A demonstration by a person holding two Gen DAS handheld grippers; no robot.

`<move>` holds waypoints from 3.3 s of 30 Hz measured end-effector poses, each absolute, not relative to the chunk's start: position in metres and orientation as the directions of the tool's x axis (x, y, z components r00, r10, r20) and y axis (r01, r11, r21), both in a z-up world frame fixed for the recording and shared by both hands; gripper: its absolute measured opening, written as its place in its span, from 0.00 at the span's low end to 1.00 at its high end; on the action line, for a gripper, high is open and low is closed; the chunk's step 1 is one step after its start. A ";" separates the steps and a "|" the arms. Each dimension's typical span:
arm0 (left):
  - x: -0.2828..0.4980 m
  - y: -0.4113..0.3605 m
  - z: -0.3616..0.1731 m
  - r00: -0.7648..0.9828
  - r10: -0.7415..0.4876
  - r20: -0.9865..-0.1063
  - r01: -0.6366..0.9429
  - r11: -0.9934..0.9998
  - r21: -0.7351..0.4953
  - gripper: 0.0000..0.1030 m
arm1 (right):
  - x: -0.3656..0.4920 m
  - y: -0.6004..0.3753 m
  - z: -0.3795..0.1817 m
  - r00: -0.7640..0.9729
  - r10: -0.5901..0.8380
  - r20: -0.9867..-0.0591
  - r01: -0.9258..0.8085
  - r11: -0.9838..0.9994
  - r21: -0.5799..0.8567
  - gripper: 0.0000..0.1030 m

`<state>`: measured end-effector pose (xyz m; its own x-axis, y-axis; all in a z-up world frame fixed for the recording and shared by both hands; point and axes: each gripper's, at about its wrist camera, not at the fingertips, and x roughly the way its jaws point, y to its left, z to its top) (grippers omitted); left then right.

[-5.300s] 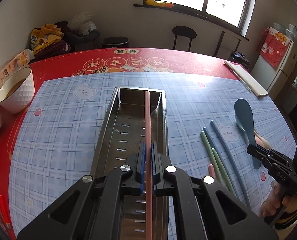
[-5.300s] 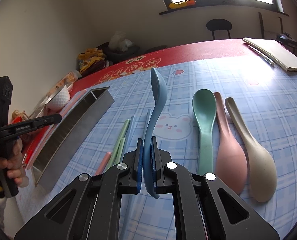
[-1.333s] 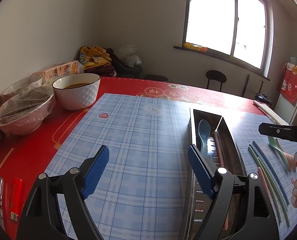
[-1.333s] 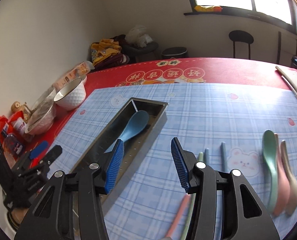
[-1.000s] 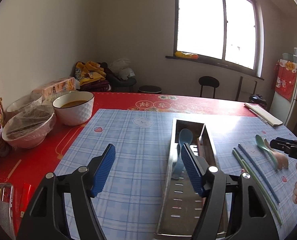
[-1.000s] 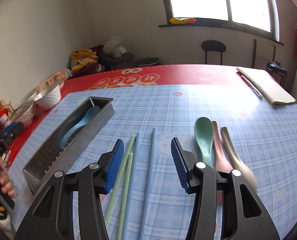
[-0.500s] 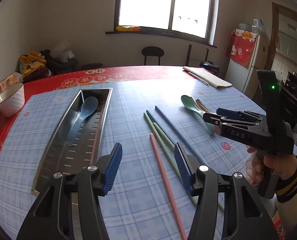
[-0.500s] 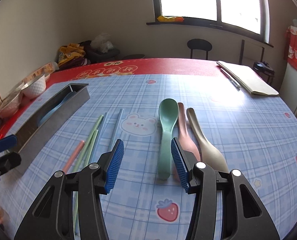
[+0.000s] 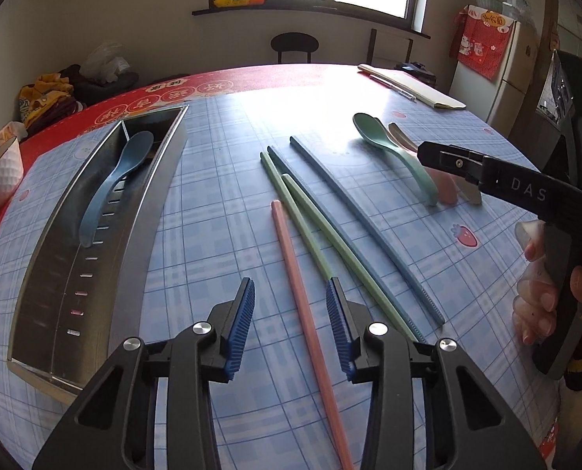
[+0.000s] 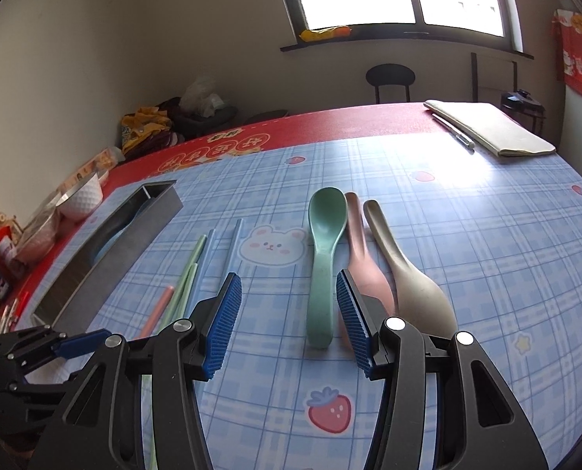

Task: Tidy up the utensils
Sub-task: 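Grasp the second pink chopstick with the left tool and lift it, then close the right tool on the green spoon handle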

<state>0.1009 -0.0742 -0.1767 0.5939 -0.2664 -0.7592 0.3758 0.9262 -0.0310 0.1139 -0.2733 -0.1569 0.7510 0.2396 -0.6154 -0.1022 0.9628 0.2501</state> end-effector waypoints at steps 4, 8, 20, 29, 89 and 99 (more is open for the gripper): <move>0.101 -0.078 -0.179 0.585 -0.261 -0.768 0.386 0.922 -0.019 0.30 | 0.112 -0.274 -0.157 0.755 0.245 -0.608 -0.105 0.961 0.256 0.48; 0.102 -0.081 -0.183 0.573 -0.251 -0.780 0.389 0.921 -0.010 0.29 | 0.111 -0.275 -0.156 0.758 0.252 -0.602 -0.107 0.958 0.266 0.48; 0.107 -0.069 -0.185 0.556 -0.320 -0.767 0.374 0.920 -0.113 0.08 | 0.109 -0.279 -0.155 0.762 0.269 -0.589 -0.112 0.951 0.289 0.48; 0.107 -0.079 -0.186 0.564 -0.284 -0.775 0.388 0.920 -0.055 0.08 | 0.110 -0.280 -0.156 0.761 0.280 -0.586 -0.117 0.946 0.301 0.48; 0.096 -0.032 -0.169 0.647 -0.404 -0.647 0.315 0.914 -0.255 0.06 | 0.182 -0.279 -0.191 0.551 0.347 -0.759 0.008 0.907 0.421 0.07; 0.095 -0.032 -0.168 0.652 -0.407 -0.640 0.318 0.913 -0.256 0.06 | 0.182 -0.273 -0.188 0.578 0.357 -0.734 0.010 0.896 0.444 0.07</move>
